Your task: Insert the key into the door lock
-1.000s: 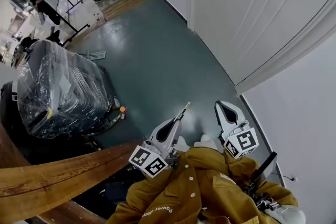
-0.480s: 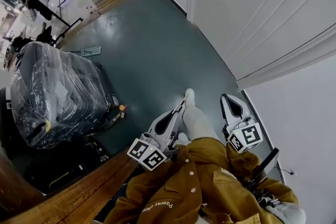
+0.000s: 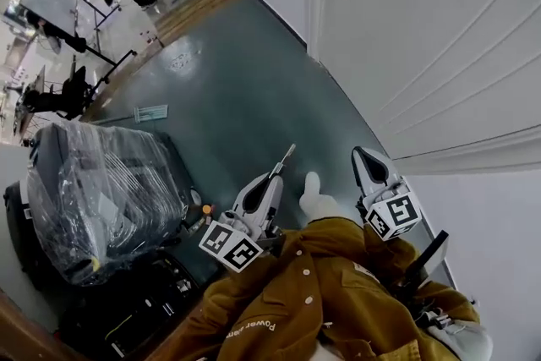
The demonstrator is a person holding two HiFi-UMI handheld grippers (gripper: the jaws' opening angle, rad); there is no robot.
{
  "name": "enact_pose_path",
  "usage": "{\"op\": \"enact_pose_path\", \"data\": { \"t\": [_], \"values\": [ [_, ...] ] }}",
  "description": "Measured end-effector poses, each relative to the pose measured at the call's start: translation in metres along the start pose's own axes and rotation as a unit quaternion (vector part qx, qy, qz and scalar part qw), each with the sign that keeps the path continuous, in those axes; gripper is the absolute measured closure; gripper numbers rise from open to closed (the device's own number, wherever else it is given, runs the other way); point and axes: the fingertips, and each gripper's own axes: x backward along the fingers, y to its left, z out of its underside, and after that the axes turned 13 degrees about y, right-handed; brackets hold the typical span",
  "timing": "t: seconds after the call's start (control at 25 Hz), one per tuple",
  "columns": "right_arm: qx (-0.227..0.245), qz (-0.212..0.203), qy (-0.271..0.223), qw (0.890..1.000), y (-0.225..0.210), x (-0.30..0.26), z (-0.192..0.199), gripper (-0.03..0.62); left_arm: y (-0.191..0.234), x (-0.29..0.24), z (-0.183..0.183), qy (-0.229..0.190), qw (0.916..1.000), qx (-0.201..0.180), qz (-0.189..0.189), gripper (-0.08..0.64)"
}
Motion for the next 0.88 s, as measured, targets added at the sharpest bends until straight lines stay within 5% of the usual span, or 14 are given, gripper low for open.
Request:
{"op": "enact_pose_path", "data": {
  "t": [0.24,0.88],
  "values": [
    [0.01,0.014,-0.023,1.0,-0.078,-0.056,-0.066,0.587,0.03,-0.084,-0.061,0.005,0.9999,-0.006,0.011,0.538],
    [-0.022,0.066,0.002,0.998,-0.193,-0.2,-0.121,0.588,0.15,-0.242,-0.17,0.033,0.9981,0.022,0.048,0.538]
  ]
}}
